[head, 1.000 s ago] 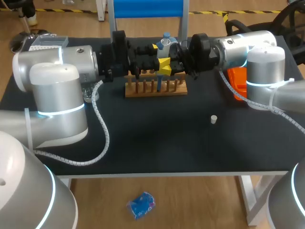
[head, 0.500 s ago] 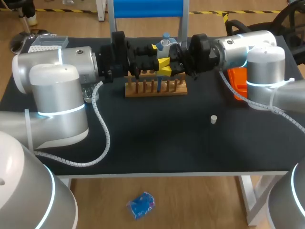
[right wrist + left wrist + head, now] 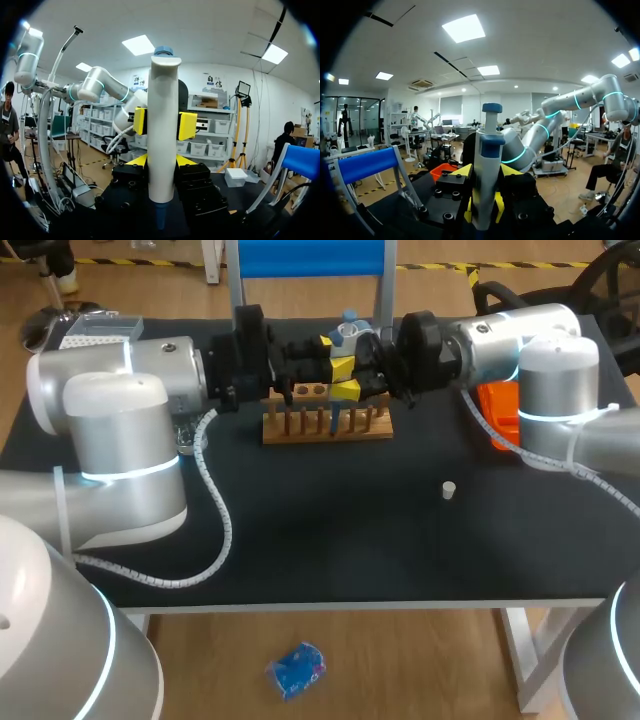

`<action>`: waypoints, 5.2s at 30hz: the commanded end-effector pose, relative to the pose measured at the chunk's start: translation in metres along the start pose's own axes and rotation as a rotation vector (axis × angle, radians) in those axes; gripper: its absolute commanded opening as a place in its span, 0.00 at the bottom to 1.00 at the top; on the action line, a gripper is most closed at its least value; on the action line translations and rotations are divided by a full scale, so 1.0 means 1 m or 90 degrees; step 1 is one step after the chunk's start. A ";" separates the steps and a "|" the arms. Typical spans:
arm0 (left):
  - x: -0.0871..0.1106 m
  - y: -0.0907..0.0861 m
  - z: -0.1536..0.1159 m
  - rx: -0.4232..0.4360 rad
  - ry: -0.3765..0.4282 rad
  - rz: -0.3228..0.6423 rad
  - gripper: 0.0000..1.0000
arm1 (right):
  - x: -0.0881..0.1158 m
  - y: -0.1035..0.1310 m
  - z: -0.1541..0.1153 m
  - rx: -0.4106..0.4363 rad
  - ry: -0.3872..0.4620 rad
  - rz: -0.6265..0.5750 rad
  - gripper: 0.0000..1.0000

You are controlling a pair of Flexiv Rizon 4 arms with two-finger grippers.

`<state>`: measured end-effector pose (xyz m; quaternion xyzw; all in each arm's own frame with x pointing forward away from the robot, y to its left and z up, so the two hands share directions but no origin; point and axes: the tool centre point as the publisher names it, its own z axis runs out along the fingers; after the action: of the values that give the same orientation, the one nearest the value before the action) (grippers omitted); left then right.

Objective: Invert the test tube, pick up the pipette, mount the tip to pipette, aspirate from beaker and dispense into the tube, eject the tip, return the pipette, and cap with the stopper.

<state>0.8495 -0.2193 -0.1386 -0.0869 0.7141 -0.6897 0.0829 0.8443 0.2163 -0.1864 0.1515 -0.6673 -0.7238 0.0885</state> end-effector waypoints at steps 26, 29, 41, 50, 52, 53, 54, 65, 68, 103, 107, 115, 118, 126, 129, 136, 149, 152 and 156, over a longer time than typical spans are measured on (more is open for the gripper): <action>-0.023 -0.012 -0.016 0.000 -0.045 -0.009 0.00 | 0.008 0.009 -0.030 0.053 -0.063 0.023 1.00; -0.034 -0.016 -0.019 -0.011 -0.071 -0.021 0.00 | 0.008 0.014 -0.040 0.064 -0.096 0.021 1.00; -0.100 -0.027 -0.040 -0.026 -0.176 -0.081 0.00 | -0.012 0.038 -0.082 0.114 -0.247 0.056 1.00; -0.136 -0.033 -0.046 0.001 -0.276 -0.122 0.00 | -0.039 0.053 -0.106 0.162 -0.346 0.066 1.00; -0.136 -0.033 -0.046 0.001 -0.276 -0.122 0.00 | -0.039 0.053 -0.106 0.162 -0.346 0.066 1.00; -0.136 -0.033 -0.046 0.001 -0.276 -0.122 0.00 | -0.039 0.053 -0.106 0.162 -0.346 0.066 1.00; -0.136 -0.033 -0.046 0.001 -0.276 -0.122 0.00 | -0.039 0.053 -0.106 0.162 -0.346 0.066 1.00; -0.136 -0.033 -0.046 0.001 -0.276 -0.122 0.00 | -0.039 0.053 -0.106 0.162 -0.346 0.066 1.00; -0.146 -0.032 -0.048 0.006 -0.289 -0.136 0.00 | -0.050 0.048 -0.106 0.189 -0.385 0.072 1.00; -0.310 0.018 -0.071 -0.104 -0.486 -0.190 0.00 | -0.184 -0.005 -0.098 0.277 -0.532 0.139 1.00; -0.316 0.021 -0.070 -0.113 -0.514 -0.195 0.00 | -0.193 -0.008 -0.096 0.275 -0.533 0.141 1.00; -0.323 0.024 -0.069 -0.122 -0.558 -0.215 0.00 | -0.206 -0.007 -0.098 0.268 -0.537 0.141 1.00; -0.326 0.025 -0.069 -0.130 -0.575 -0.218 0.00 | -0.206 -0.007 -0.098 0.268 -0.537 0.141 1.00; -0.329 0.025 -0.067 -0.140 -0.616 -0.230 0.00 | -0.206 -0.007 -0.098 0.268 -0.537 0.141 1.00; -0.330 0.027 -0.067 -0.149 -0.630 -0.232 0.00 | -0.206 -0.007 -0.098 0.268 -0.537 0.141 1.00; -0.329 0.030 -0.062 -0.153 -0.651 -0.239 0.00 | -0.214 -0.008 -0.095 0.269 -0.539 0.137 1.00; -0.330 0.034 -0.063 -0.175 -0.705 -0.231 0.00 | -0.226 -0.011 -0.090 0.272 -0.538 0.146 1.00; -0.331 0.036 -0.063 -0.179 -0.713 -0.229 0.00 | -0.226 -0.011 -0.090 0.272 -0.538 0.146 1.00; -0.331 0.039 -0.060 -0.195 -0.721 -0.214 0.00 | -0.226 -0.011 -0.090 0.272 -0.538 0.146 1.00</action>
<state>1.1522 -0.0755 -0.1747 -0.5612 0.6256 -0.4390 0.3178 1.0871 0.2080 -0.1808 -0.2157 -0.7899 -0.5553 -0.1454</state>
